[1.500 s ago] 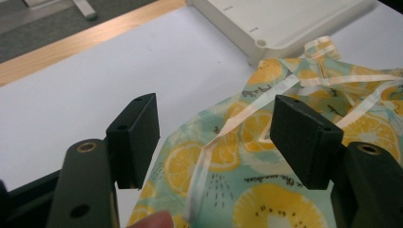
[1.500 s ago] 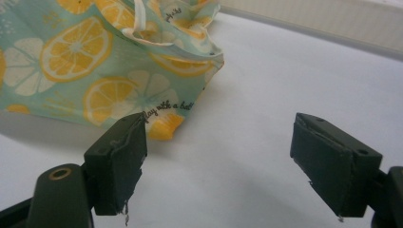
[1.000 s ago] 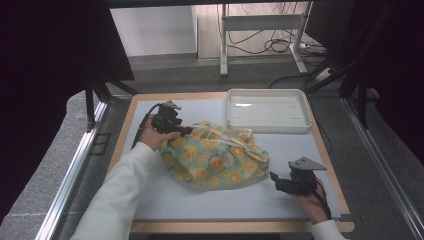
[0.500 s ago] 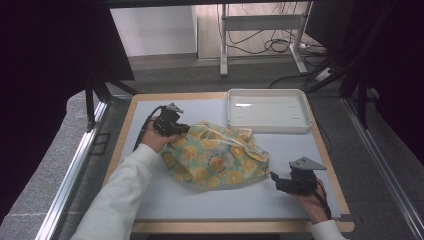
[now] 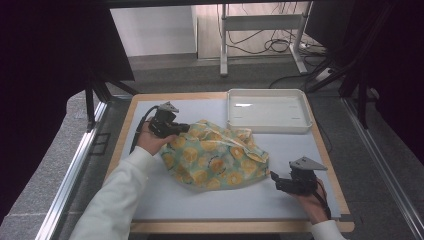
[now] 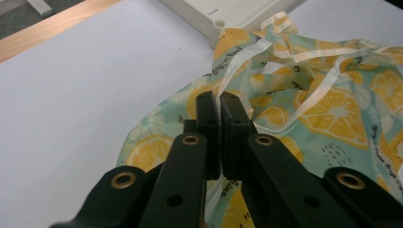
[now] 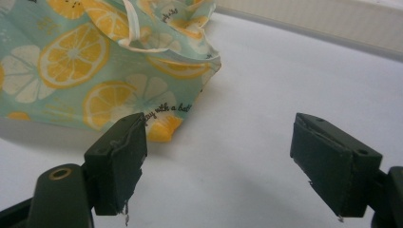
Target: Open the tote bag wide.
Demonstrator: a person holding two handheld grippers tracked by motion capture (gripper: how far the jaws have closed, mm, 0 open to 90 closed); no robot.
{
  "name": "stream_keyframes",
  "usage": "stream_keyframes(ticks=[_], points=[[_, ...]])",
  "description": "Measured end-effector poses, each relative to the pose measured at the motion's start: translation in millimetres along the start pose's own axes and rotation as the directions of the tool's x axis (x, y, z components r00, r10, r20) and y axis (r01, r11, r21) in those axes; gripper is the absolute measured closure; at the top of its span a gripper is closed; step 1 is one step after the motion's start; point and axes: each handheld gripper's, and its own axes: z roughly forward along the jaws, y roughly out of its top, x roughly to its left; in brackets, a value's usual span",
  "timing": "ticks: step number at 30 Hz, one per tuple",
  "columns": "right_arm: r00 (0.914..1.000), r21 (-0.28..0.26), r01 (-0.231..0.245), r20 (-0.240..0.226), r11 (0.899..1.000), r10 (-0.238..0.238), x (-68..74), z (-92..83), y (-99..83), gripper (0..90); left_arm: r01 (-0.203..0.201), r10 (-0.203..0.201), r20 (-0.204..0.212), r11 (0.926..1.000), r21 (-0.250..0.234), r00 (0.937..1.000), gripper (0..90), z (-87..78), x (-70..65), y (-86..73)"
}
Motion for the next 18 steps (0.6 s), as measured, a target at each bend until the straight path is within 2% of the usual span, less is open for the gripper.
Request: stream_keyframes(ticks=[6, 18], points=[[1.0000, -0.011, -0.004, -0.007, 1.000, 0.004, 0.9, -2.2, 0.7, 20.3, 0.010, -0.010, 0.009, 0.9997, -0.023, 0.9999, 89.6, -5.6, -1.7, 0.9], [0.9994, -0.022, -0.028, -0.021, 0.999, 0.027, 0.4, -6.3, 6.7, 22.8, 0.018, -0.017, 0.029, 0.9993, -0.031, 0.9994, 89.8, -6.2, 2.9, 1.2]])
